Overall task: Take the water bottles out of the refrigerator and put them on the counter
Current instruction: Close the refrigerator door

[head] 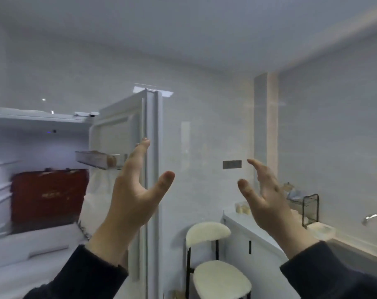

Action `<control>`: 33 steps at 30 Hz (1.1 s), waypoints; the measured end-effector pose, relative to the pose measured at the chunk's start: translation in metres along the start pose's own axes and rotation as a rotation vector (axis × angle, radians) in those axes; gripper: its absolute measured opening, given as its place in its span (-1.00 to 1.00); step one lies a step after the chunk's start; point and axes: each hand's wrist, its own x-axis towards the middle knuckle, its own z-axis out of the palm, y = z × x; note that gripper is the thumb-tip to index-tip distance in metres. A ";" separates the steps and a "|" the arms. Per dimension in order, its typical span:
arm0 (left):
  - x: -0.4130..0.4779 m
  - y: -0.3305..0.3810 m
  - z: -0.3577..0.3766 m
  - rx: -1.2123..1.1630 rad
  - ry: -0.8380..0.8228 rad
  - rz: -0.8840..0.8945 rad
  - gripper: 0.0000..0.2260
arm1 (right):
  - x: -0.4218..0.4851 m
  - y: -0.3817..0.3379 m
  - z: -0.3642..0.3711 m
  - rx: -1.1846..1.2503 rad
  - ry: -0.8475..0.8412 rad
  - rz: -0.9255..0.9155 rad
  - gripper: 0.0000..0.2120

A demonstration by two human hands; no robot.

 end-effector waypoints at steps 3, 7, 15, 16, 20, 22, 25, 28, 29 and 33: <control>-0.002 -0.018 -0.047 0.078 0.054 -0.019 -0.11 | 0.008 -0.021 0.042 0.056 -0.041 -0.019 -0.23; -0.004 -0.043 -0.099 0.190 0.096 -0.042 -0.14 | 0.015 -0.040 0.098 0.122 -0.096 -0.020 -0.25; -0.003 -0.080 -0.169 0.351 0.152 -0.080 -0.22 | 0.039 -0.060 0.193 0.199 -0.185 -0.033 -0.32; -0.002 -0.085 -0.178 0.369 0.158 -0.084 -0.25 | 0.043 -0.060 0.203 0.209 -0.186 -0.029 -0.30; -0.002 -0.097 -0.202 0.446 0.177 -0.089 -0.28 | 0.055 -0.053 0.230 0.253 -0.247 0.063 -0.23; -0.002 -0.100 -0.209 0.481 0.178 -0.095 -0.26 | 0.055 -0.052 0.237 0.288 -0.309 0.100 -0.17; -0.003 -0.101 -0.214 0.512 0.182 -0.105 -0.26 | 0.051 -0.056 0.244 0.316 -0.309 0.104 -0.13; -0.006 -0.099 -0.213 0.555 0.165 -0.111 -0.25 | 0.047 -0.064 0.246 0.323 -0.307 0.078 -0.10; -0.007 -0.098 -0.212 0.564 0.158 -0.113 -0.25 | 0.045 -0.067 0.246 0.328 -0.309 0.057 -0.10; -0.011 -0.096 -0.210 0.603 0.130 -0.137 -0.23 | 0.035 -0.081 0.248 0.451 -0.332 0.001 -0.22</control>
